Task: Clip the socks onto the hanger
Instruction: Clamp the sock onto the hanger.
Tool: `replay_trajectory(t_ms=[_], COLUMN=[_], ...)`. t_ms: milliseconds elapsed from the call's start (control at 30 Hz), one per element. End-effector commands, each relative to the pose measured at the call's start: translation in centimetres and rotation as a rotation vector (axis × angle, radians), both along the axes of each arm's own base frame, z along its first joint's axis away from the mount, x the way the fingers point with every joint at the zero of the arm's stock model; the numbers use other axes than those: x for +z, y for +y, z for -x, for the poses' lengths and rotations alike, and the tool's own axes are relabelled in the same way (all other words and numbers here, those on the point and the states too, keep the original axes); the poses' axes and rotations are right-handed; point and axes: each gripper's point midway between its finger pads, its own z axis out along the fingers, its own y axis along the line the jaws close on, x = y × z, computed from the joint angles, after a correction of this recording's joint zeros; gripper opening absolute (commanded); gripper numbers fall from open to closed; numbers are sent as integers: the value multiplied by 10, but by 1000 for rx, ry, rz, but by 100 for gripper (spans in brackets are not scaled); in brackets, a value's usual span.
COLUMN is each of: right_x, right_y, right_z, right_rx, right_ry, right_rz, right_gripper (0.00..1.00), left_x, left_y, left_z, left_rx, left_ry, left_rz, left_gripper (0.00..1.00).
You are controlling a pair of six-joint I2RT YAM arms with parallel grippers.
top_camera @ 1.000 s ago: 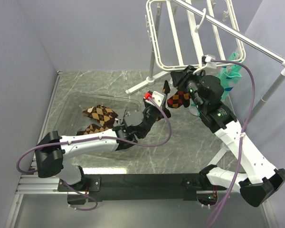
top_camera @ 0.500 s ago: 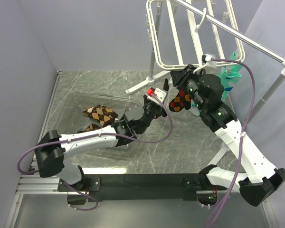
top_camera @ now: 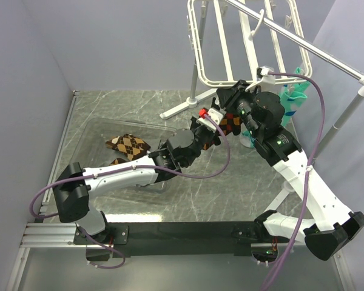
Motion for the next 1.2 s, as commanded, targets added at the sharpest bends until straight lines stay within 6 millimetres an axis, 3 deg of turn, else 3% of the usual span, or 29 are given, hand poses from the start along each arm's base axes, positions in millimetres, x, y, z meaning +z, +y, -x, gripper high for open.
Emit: replay_trajectory(t_ms=[0,667,933,1167], right_x=[34,28,28,35], right_y=[-9,-17,-16,-12], right_z=[-1,-3,-5,-9], right_rx=[-50,-115,-161,-175], right_ry=[-74,-77,-84,-90], right_rz=[-49,3,35,23], right_gripper=[0,0,0,0], left_x=[17,41,49,42], left_y=[1,22,15,9], left_z=[-2,6,10,7], left_rx=[29,41,2,7], left_ry=[-14,-6,19,31], left_rz=[18,140,170,141], left_gripper=[1,1,1,1])
